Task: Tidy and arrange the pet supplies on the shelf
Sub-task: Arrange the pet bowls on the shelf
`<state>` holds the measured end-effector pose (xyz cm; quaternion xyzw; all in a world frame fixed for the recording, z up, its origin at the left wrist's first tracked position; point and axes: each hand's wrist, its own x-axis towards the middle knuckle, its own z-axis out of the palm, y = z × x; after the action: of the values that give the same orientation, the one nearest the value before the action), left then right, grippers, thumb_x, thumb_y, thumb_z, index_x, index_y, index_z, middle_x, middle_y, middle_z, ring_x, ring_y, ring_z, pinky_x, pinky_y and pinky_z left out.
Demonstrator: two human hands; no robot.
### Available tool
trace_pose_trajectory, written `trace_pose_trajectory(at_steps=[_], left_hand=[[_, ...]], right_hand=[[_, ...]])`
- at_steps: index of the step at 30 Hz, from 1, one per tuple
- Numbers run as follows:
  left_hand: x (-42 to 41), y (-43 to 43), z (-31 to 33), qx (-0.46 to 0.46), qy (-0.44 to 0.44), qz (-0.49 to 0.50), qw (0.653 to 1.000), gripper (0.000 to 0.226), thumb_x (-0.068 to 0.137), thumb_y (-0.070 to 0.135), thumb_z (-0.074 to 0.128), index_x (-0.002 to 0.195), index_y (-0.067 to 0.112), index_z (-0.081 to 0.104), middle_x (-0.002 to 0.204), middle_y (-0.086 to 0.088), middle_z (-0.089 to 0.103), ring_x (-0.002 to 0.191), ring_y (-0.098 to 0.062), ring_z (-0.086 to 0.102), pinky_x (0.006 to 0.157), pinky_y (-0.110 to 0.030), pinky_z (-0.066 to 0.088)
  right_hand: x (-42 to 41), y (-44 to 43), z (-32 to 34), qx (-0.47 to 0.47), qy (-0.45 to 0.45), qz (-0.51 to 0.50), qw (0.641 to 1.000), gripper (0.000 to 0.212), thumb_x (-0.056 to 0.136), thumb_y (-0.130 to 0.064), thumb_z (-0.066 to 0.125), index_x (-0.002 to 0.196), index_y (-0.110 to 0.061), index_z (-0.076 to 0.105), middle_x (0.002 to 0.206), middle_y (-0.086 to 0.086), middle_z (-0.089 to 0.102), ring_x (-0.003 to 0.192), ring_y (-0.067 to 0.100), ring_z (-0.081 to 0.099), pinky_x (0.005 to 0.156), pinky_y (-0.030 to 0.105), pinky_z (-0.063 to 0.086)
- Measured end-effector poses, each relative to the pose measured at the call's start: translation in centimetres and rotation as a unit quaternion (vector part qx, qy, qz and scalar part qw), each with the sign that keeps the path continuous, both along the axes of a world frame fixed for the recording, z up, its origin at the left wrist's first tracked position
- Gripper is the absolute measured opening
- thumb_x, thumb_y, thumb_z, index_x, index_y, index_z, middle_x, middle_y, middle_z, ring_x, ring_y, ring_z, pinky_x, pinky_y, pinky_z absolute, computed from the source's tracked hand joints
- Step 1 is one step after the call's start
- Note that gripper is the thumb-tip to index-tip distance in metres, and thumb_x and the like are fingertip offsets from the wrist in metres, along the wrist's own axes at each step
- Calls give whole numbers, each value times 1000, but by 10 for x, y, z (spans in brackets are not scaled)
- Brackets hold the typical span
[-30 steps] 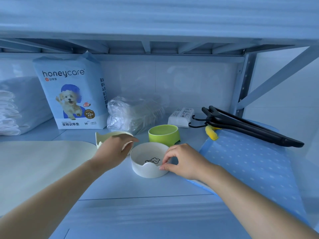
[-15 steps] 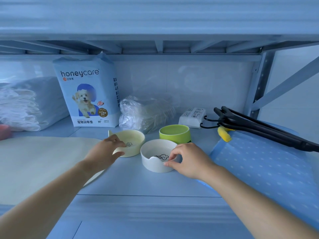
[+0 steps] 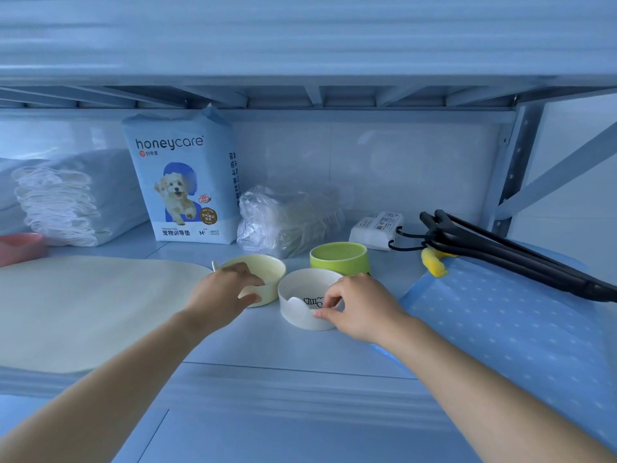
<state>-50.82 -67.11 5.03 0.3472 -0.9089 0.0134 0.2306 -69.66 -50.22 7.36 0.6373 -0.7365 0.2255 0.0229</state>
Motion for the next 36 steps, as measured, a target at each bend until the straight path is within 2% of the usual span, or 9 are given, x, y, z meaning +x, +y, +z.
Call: trace_pose_trajectory(at_steps=[7, 10, 13, 16, 20, 23, 26, 32, 36], left_hand=[[-10, 16, -3, 2, 3, 13, 1000, 30, 88, 35, 58, 118, 33, 62, 121, 6, 57, 108, -19, 54, 82, -31, 47], [-12, 20, -1, 6, 12, 3, 1000, 29, 89, 37, 56, 117, 32, 63, 118, 6, 59, 107, -19, 55, 81, -32, 48], [-14, 22, 8, 22, 68, -22, 997, 27, 88, 38, 57, 113, 31, 63, 98, 9, 59, 90, -15, 57, 77, -33, 50], [-22, 21, 24, 31, 103, -42, 993, 22, 87, 37, 59, 108, 34, 64, 89, 14, 52, 77, -8, 52, 73, -29, 49], [-37, 18, 38, 33, 112, -97, 988, 18, 86, 38, 59, 103, 37, 64, 89, 17, 53, 81, -2, 54, 73, -29, 49], [-47, 11, 43, 25, 115, -132, 984, 14, 85, 36, 61, 98, 36, 65, 91, 15, 57, 79, 1, 53, 71, -27, 49], [-55, -1, 47, 32, 98, -148, 984, 13, 86, 35, 61, 98, 36, 66, 93, 13, 59, 78, 0, 53, 73, -26, 48], [-62, -30, 54, 46, 75, -149, 985, 14, 87, 33, 59, 99, 37, 65, 98, 13, 58, 88, -7, 55, 78, -29, 49], [-67, -46, 55, 37, 62, -164, 984, 14, 87, 32, 59, 99, 35, 66, 100, 11, 60, 91, -9, 57, 76, -29, 50]], right_hand=[[-3, 4, 1, -2, 4, -6, 1000, 24, 80, -49, 64, 80, -26, 70, 91, -7, 69, 86, 14, 58, 71, 28, 49], [-9, 4, 5, 15, -24, 12, 1000, 25, 77, -52, 66, 80, -27, 69, 91, -7, 66, 84, 12, 56, 74, 31, 50], [-18, 4, 18, -5, -55, 20, 998, 25, 74, -55, 68, 78, -30, 68, 89, -8, 66, 86, 12, 55, 75, 33, 49], [-27, 1, 30, -37, -20, 17, 999, 19, 79, -47, 67, 87, -30, 70, 88, -15, 63, 86, 10, 51, 69, 26, 40], [-41, -13, 39, -41, 4, 0, 999, 19, 83, -32, 67, 100, -24, 68, 101, -9, 65, 100, 13, 55, 76, 25, 40], [-52, -25, 44, -34, 25, -16, 999, 19, 83, -26, 67, 102, -23, 68, 105, -6, 67, 100, 15, 57, 83, 29, 45], [-65, -39, 44, -26, 38, -35, 998, 21, 82, -22, 67, 102, -23, 67, 106, -5, 66, 100, 15, 57, 81, 26, 44], [-79, -67, 37, 27, 81, -56, 995, 41, 79, -20, 69, 117, -29, 59, 126, -6, 56, 118, 16, 48, 93, 28, 39], [-77, -82, 28, 50, 84, -57, 994, 51, 77, -19, 70, 124, -31, 54, 133, -10, 49, 121, 14, 45, 97, 29, 40]])
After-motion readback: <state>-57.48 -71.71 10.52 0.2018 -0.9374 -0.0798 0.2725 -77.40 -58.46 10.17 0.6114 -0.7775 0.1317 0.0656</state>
